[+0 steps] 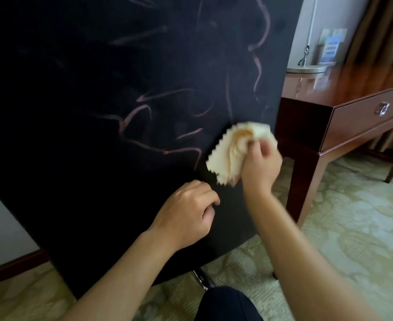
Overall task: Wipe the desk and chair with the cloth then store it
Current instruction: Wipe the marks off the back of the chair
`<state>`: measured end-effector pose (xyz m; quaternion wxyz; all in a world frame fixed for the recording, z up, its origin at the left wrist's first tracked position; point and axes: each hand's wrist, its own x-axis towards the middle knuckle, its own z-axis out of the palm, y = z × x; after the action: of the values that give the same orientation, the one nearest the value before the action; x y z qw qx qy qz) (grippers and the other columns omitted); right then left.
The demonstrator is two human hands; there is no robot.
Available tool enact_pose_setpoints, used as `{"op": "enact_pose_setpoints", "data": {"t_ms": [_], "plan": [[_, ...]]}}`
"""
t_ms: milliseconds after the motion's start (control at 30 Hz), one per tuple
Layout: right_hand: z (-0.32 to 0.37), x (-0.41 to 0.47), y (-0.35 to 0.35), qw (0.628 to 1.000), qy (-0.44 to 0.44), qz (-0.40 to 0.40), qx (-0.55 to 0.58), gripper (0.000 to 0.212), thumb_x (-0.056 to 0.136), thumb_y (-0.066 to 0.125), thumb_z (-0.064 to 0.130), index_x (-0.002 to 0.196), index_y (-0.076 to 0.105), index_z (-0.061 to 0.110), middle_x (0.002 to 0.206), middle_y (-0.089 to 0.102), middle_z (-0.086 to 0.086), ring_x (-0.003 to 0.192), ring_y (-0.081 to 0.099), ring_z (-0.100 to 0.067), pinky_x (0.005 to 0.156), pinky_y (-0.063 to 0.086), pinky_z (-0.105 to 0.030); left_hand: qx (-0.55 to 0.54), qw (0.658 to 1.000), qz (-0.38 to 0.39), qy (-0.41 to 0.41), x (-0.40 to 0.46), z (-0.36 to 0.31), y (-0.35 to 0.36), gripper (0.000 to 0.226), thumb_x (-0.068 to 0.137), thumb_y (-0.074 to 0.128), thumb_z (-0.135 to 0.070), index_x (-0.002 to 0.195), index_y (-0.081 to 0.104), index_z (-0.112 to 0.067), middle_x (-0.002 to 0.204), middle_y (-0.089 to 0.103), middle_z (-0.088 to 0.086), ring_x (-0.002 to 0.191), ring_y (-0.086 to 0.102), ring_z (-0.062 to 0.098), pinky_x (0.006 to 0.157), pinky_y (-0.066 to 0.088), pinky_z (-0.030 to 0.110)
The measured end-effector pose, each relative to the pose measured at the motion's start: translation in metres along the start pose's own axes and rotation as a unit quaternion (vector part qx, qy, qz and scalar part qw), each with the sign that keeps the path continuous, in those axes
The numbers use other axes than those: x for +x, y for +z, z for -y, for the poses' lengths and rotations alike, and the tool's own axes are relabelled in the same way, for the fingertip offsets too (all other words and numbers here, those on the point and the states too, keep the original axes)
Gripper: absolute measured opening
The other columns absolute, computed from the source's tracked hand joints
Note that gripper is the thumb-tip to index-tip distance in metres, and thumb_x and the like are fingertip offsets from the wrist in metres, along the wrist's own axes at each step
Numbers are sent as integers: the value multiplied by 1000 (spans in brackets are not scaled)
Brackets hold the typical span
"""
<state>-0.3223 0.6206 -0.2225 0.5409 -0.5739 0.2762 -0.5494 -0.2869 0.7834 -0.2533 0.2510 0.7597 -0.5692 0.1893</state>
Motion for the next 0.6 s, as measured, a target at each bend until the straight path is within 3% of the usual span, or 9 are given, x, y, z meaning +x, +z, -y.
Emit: {"op": "enact_pose_setpoints", "data": {"t_ms": [67,133,200,267,433,533,600], "plan": [[-58,-33,-19,991,132,-15,-33,28,99,49,17,73,59,18,72,60,5,69,55,-11,56,39,-16,2,1000,-3,-1,0,-1,2,16,81,56,-5,86,70,-12,84,64,-5,85,57,14,88,49,31],[-106,-60,-37,970,241,-4,-43,23,96,50,18,79,64,18,82,67,-1,78,61,-19,65,46,-29,-1,1000,0,1,0,0,2,17,81,55,-6,86,70,-13,84,64,-5,86,57,13,93,50,34],[-119,-61,-38,958,284,3,-33,22,92,49,16,80,67,14,85,68,-3,80,62,-22,70,47,-35,3,1000,0,4,0,0,2,18,82,54,-6,86,70,-13,84,65,-5,86,58,13,93,50,34],[-99,-46,-28,967,255,-4,-13,24,91,46,13,74,63,10,78,62,-4,75,56,-20,67,43,-33,6,1000,3,11,1,0,2,20,83,50,-10,85,70,-13,84,64,-4,85,58,15,89,50,34],[-2,-4,0,996,59,44,52,36,91,53,16,55,51,24,58,48,10,58,44,-6,60,36,-31,3,1000,8,-3,0,-2,0,16,79,58,-7,87,71,-12,87,65,-3,86,58,15,82,47,26],[11,14,1,998,6,49,49,28,92,56,19,67,57,7,63,53,5,61,46,-4,59,39,-25,5,1000,12,3,0,-1,1,17,80,58,-8,89,71,-12,88,65,-4,88,58,13,85,48,25],[-8,13,-9,999,28,25,14,26,94,54,19,70,61,12,67,58,8,63,51,-3,61,42,-21,12,1000,10,7,2,-1,2,17,82,57,-7,89,71,-12,87,65,-4,87,58,12,89,48,27]]}}
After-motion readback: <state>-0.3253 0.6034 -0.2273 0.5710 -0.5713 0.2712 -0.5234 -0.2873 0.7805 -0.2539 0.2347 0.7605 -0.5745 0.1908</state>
